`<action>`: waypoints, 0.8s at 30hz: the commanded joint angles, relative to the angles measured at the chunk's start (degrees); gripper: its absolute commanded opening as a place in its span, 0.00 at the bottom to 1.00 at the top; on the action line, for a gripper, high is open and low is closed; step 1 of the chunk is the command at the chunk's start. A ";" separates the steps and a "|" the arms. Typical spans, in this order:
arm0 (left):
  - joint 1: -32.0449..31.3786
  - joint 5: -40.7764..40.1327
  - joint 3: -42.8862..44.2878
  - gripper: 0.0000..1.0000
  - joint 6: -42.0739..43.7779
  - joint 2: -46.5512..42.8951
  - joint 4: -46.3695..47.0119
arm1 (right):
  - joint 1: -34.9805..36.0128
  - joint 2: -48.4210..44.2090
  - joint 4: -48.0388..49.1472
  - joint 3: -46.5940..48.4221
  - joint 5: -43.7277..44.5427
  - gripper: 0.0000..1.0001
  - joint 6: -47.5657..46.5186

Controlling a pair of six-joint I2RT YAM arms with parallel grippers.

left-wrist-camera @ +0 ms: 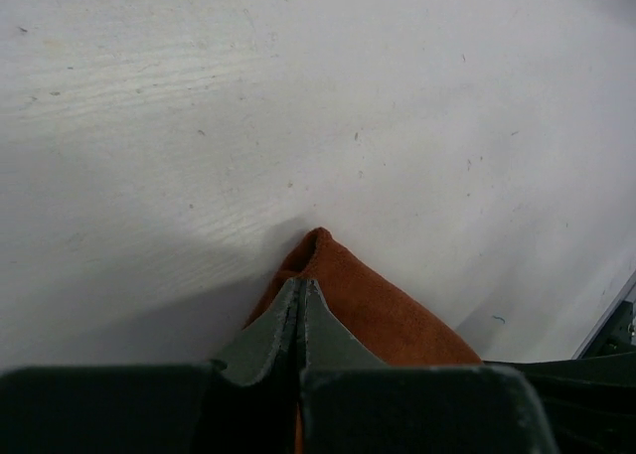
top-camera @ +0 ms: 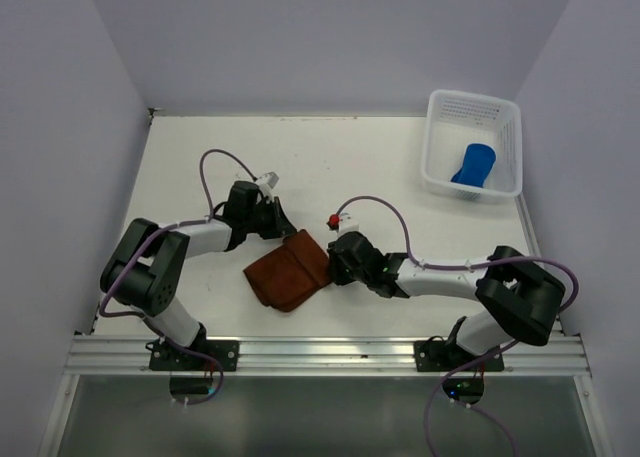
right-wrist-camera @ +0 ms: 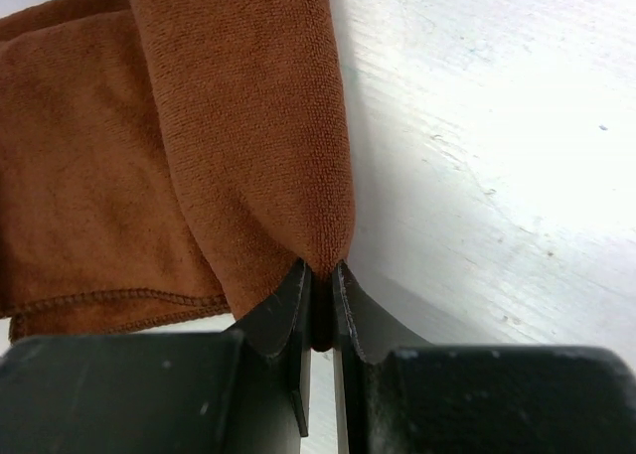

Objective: Roll the towels
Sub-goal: Roll the towel

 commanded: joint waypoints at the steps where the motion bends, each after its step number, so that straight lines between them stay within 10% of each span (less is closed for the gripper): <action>1: 1.89 -1.47 2.88 0.00 1.37 -3.35 -0.82 | 0.42 -3.18 -4.31 1.99 4.67 0.00 -3.89; 24: 2.95 -4.72 4.29 0.00 3.74 -14.95 -7.41 | 22.91 15.00 -31.98 23.68 48.44 0.00 -13.75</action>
